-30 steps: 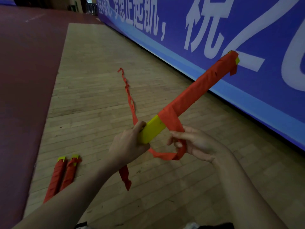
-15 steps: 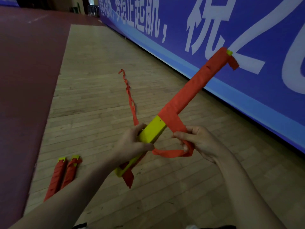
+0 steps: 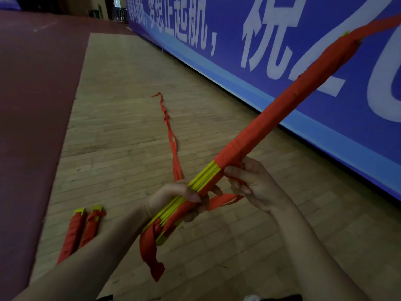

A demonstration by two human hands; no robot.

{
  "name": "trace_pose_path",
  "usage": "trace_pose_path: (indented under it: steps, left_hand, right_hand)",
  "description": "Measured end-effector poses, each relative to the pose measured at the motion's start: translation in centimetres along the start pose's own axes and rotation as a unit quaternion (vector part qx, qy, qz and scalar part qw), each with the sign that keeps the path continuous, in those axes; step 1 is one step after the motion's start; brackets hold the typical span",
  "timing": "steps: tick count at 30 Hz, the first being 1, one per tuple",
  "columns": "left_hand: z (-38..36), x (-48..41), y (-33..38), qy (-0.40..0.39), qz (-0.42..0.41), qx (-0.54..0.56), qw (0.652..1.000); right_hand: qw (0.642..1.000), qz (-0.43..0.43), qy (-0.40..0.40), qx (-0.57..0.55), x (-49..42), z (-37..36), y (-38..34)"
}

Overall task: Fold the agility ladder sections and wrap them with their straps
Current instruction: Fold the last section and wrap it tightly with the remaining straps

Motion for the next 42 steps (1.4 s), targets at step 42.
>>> trace_pose_path:
  steps: [42]
  left_hand:
    - [-0.4, 1.7, 4.0, 0.106, -0.040, -0.009, 0.994]
  right_hand:
    - [0.991, -0.002, 0.038, 0.131, 0.4, 1.6, -1.0]
Point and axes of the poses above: each hand's wrist, its own x-axis away from the middle knuckle, its own z-axis out of the back of the hand, y = z × x, the point moved 9 cm from there along -x, towards the middle knuckle, and after that the axes turned 12 degrees about -x, right-handed, at the moved point
